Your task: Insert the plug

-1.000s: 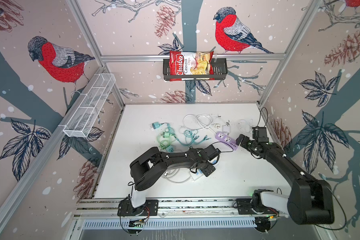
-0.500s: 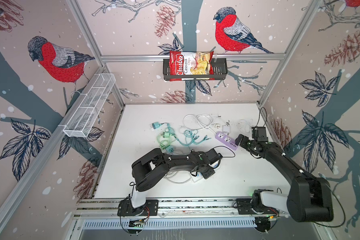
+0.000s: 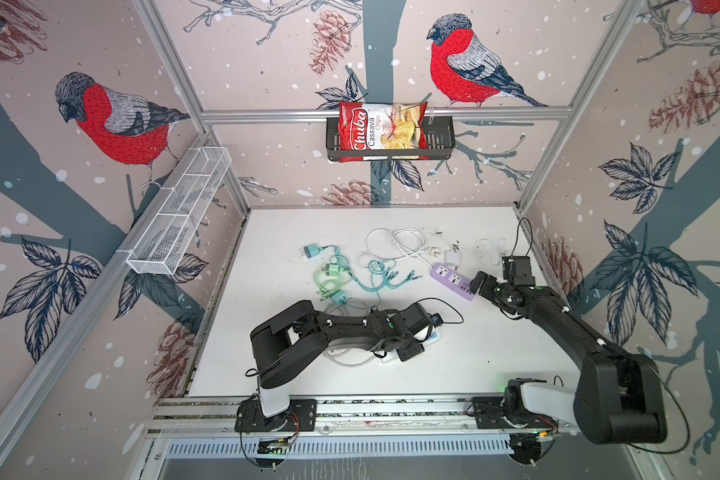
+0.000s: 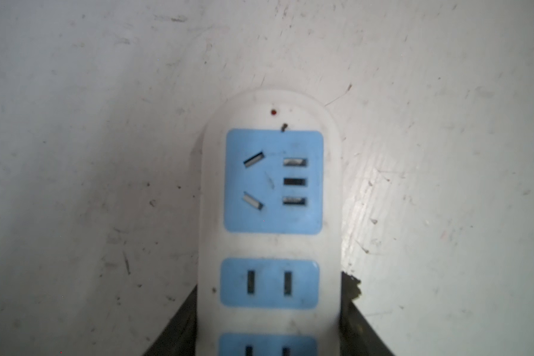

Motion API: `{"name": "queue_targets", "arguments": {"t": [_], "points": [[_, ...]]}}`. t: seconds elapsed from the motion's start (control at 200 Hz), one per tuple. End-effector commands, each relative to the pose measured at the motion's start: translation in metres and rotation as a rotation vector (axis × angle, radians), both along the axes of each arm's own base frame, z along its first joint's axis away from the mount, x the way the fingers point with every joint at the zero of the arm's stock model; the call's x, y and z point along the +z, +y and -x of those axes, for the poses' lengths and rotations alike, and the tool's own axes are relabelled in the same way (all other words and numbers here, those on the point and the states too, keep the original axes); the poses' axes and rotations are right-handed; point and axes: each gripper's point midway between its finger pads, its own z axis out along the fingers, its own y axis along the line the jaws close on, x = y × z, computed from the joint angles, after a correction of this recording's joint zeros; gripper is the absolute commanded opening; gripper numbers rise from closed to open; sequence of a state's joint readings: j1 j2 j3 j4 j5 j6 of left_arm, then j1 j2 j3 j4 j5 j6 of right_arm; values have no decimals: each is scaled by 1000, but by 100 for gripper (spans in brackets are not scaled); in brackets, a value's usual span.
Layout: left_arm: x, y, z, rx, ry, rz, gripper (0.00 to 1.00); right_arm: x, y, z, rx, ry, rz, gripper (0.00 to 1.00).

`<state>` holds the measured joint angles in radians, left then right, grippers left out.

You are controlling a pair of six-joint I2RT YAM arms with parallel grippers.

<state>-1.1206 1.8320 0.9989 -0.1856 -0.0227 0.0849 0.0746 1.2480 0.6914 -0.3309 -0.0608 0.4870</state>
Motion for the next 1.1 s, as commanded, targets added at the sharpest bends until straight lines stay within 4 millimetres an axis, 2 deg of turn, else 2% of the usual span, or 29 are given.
{"name": "queue_targets", "arguments": {"t": [0.0,0.1,0.115,0.22,0.395,0.53,0.735,0.905,1.091], "points": [[-32,74,-1,47,37,-288,33,2,1,-1,-21,2,-1,100],[-26,80,-10,93,43,-252,32,8,2,-3,-16,-5,12,100],[-25,81,-11,97,36,-254,33,2,2,-3,-15,18,18,100],[-17,85,-18,116,-8,-254,33,4,4,-8,-8,25,28,100],[-17,109,-35,178,-100,-349,35,10,7,-17,5,12,32,100],[-12,129,-65,303,-169,-399,36,12,7,-23,19,4,41,100],[-9,129,-67,310,-165,-377,40,7,8,-30,27,15,49,100],[-19,129,-63,304,-131,-401,44,1,9,-30,30,23,46,100],[-24,128,-63,320,-115,-404,58,-2,7,-28,30,30,59,100]]}}
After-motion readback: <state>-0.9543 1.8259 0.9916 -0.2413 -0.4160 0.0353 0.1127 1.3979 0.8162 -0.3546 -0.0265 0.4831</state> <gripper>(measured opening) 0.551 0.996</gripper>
